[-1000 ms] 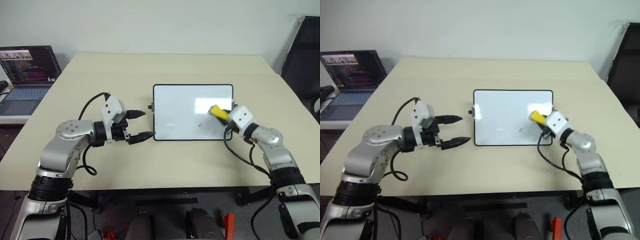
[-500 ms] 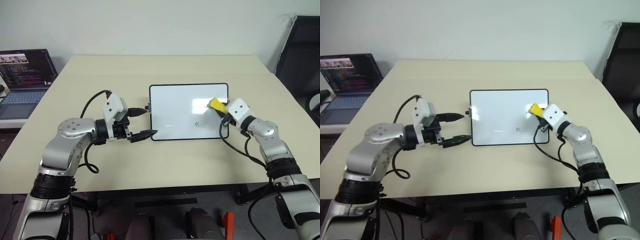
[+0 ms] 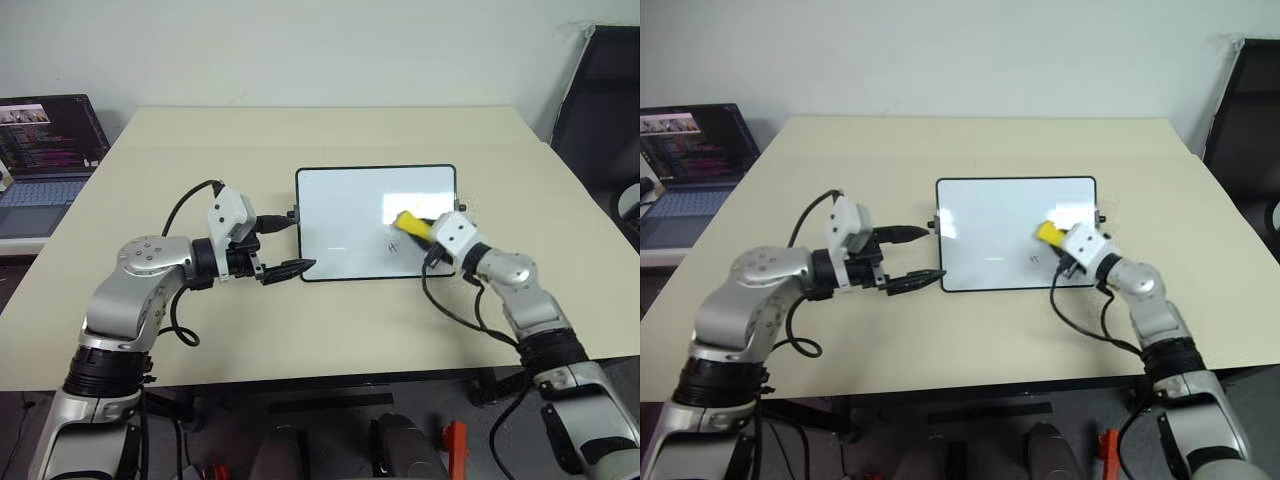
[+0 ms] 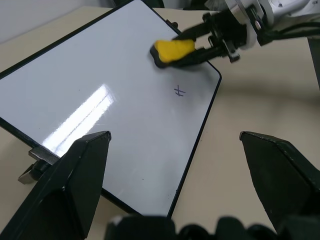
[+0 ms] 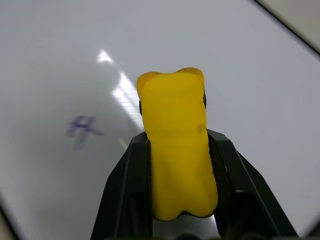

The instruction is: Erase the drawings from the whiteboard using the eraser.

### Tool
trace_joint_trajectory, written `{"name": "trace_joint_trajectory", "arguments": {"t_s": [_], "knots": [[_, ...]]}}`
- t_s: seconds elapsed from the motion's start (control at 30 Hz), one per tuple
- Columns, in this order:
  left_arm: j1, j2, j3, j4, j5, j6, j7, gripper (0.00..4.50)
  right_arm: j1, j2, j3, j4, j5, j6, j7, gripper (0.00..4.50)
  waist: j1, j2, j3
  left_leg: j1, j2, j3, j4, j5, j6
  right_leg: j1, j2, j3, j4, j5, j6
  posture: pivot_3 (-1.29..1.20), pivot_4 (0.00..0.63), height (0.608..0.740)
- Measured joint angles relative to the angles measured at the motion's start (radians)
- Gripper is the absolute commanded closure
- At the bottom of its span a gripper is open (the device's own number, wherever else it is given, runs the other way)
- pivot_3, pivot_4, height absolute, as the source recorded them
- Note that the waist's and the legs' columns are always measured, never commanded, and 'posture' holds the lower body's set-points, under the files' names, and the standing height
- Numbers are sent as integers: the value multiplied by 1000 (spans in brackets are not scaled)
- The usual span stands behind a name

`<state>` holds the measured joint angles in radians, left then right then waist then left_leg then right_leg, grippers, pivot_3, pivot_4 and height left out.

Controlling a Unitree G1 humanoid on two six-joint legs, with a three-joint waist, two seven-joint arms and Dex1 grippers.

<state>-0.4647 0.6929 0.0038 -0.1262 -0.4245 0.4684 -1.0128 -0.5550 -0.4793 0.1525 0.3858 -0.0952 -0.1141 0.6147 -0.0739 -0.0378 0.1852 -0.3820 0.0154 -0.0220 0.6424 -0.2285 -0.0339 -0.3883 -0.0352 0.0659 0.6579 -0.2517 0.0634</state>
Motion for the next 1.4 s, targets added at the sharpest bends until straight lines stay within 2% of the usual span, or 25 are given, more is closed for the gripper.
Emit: {"name": "trace_joint_trajectory", "arguments": {"t_s": [0.17,0.4,0.7,0.87,1.03,1.17,1.27,1.4], "knots": [[0,-2,0,1,3,0,0,0,-9,-4,0,0,-6,14,-13,3414,1,0,0,0,0,0,0,0,0,0,0,0,0,-1,-2,0,150,740],[-7,-12,-1,18,6,-1,-4,0,-95,-70,-80,90,-26,21,-144,3415,10,0,0,-1,-1,0,0,0,0,0,0,0,-1,-1,-3,0,150,740],[-52,-37,-39,68,17,-32,-27,0,-54,-120,-104,58,-26,18,-129,3416,18,0,0,-4,0,-1,-4,0,0,0,-1,-2,-10,2,1,0,150,740],[-73,-46,-51,110,28,-47,-43,0,78,-152,-99,-80,5,66,-14,3416,17,-1,0,-5,0,-1,-4,-1,0,0,-1,-2,-12,3,3,0,150,740],[-97,-52,-65,136,39,-66,-60,0,120,-165,-103,-147,36,138,38,3416,15,0,0,-4,0,0,-4,-1,0,0,-1,-2,-11,0,0,0,150,740],[-113,-53,-67,162,44,-70,-72,0,115,-178,-202,-219,160,244,73,3420,22,3,4,-12,-1,-1,-3,-1,0,-5,-1,-3,-12,4,5,0,150,740],[-135,-49,-62,167,42,-73,-82,0,91,-243,-311,-326,286,333,129,3421,29,5,5,-24,-1,-1,-2,0,0,-18,-1,-3,-11,7,2,0,150,740],[-154,2,-46,164,31,-62,-108,0,147,-402,-382,-454,383,390,267,3422,36,5,5,-26,0,-2,-2,-4,4,-19,-1,-5,-12,5,1,0,150,740]]}}
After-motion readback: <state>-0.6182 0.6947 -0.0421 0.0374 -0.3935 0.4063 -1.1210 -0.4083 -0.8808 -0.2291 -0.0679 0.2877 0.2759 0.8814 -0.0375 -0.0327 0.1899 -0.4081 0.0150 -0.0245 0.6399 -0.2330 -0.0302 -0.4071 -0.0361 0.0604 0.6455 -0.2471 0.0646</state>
